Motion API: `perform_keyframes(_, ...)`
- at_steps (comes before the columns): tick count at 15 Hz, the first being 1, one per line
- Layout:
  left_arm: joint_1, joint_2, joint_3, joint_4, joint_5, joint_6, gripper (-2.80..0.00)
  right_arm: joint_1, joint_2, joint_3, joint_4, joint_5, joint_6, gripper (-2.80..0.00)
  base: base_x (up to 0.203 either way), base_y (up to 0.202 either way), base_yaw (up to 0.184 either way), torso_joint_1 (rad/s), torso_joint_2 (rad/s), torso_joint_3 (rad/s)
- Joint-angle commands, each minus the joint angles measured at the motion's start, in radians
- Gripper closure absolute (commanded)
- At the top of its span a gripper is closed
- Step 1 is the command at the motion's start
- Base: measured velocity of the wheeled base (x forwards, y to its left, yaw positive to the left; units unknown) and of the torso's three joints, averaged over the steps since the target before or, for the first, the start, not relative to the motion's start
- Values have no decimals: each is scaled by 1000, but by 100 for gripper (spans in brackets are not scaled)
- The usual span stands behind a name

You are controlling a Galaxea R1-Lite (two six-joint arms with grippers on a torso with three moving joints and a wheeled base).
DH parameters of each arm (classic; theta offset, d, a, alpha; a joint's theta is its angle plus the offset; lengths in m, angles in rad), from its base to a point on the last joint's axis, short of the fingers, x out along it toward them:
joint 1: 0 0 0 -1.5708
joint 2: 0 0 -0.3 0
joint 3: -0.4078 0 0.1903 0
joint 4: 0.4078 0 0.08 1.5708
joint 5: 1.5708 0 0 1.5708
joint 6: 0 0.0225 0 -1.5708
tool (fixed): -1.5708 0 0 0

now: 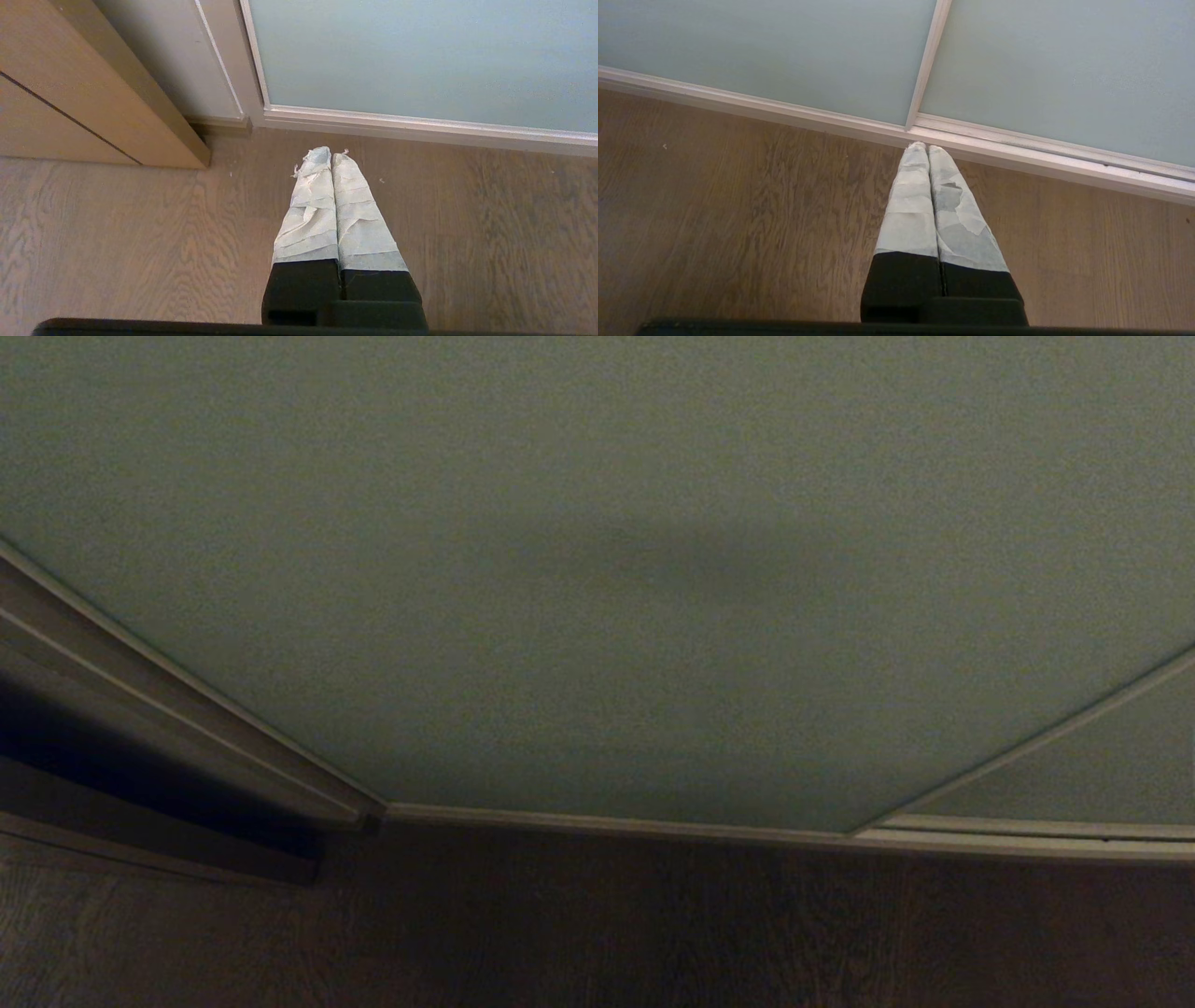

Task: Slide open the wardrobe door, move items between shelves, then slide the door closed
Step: Open the door

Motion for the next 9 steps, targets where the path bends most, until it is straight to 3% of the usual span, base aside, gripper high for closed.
perform_keyframes(1, 1, -2, 0, -1, 1, 0, 0, 0, 1, 0, 0, 1, -1, 0, 0, 0, 0, 0, 0, 0)
perform_keyframes(9, 0, -2, 0, -1, 1, -8, 0, 0, 1, 0, 0, 1, -1, 0, 0, 0, 0, 0, 0, 0)
